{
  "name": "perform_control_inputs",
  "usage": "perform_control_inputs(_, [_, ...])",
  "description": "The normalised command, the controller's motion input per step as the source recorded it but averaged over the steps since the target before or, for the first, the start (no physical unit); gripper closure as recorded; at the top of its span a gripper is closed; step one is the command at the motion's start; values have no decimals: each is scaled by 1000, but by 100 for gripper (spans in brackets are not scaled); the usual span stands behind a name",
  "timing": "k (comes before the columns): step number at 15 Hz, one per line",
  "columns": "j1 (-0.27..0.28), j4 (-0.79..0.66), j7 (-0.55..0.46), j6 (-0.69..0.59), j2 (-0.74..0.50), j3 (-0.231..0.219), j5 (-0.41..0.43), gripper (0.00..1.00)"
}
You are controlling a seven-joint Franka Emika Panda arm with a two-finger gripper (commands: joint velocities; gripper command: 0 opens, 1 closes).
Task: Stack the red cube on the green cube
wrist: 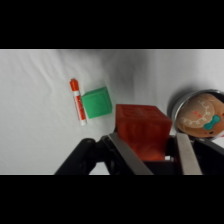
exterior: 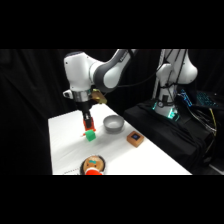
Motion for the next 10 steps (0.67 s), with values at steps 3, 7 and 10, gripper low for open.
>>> perform_control_inputs(3, [-108, 241, -222, -163, 85, -12, 137, 75])
perform_control_inputs(7, [-68, 244, -181, -117, 134, -9, 147, 75])
perform_control_inputs(10, [-32, 198, -143, -68, 120, -12, 128, 75])
